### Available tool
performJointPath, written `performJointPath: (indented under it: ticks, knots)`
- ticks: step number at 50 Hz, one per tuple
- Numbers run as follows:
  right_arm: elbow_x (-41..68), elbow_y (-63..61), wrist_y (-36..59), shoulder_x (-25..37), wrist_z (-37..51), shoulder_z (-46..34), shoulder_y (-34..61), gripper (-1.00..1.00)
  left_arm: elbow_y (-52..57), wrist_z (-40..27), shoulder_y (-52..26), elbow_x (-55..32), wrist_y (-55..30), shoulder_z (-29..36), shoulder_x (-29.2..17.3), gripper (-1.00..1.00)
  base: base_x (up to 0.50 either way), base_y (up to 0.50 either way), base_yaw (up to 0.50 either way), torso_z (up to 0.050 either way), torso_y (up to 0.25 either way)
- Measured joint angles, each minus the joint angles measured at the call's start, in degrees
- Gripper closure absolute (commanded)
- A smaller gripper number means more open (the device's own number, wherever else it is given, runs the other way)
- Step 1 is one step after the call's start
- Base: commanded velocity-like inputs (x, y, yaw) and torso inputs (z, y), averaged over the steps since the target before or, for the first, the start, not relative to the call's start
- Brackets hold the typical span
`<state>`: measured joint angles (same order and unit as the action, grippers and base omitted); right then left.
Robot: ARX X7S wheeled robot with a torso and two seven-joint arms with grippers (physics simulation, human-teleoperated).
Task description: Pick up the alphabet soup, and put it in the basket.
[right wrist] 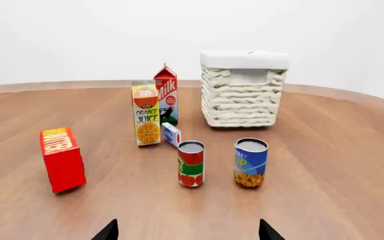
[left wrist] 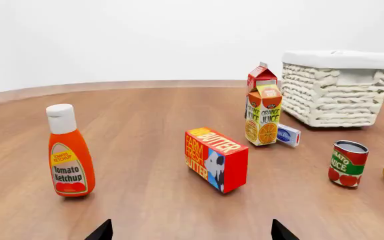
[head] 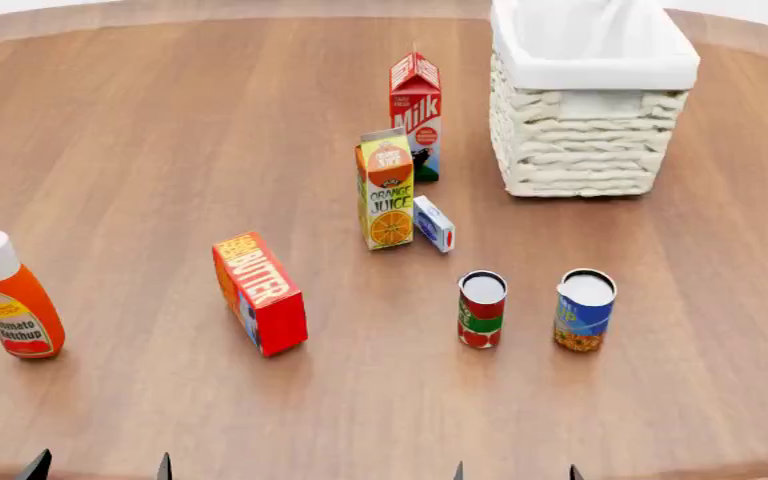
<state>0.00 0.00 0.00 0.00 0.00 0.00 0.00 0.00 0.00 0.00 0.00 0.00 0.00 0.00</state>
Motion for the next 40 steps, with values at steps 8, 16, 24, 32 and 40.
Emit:
performJointPath:
  ticks: [8, 16, 24, 32, 40]
  knots:
    - [0.8, -0.1, -0.4, 0.8, 0.8, -1.2, -0.1, -1.0, 0.1, -1.0, -0.1, -1.2, -0.3, 0.8, -0.8, -1.0, 0.0, 0.0, 0.0, 0.0, 0.0]
    - [1.9, -0.8, -0.9, 1.9, 1.9, -2.4, -0.5, -1.0, 0.7, -2.4, 0.0, -2.5, -0.3, 1.8, -1.8, -1.0, 0.0, 0.0, 0.0, 0.0, 0.0]
    - [2.5, -2.2, -1.7, 3.0, 3.0, -3.4, -1.3, -1.0, 2.1, -3.5, 0.9, -3.1, 1.3, 3.0, -2.7, -1.0, 0.0, 0.0, 0.0, 0.0, 0.0]
    - [3.7, -5.5, -3.0, 3.9, 3.8, -3.8, -3.1, -1.0, 5.2, -4.9, 2.8, -3.3, 4.0, 3.8, -3.6, -1.0, 0.0, 0.0, 0.0, 0.0, 0.0]
    - [5.2, -9.8, -4.4, 5.1, 4.7, -3.3, -5.6, -1.0, 9.5, -6.1, 5.5, -4.9, 8.4, 3.5, -4.2, -1.0, 0.0, 0.0, 0.0, 0.0, 0.0]
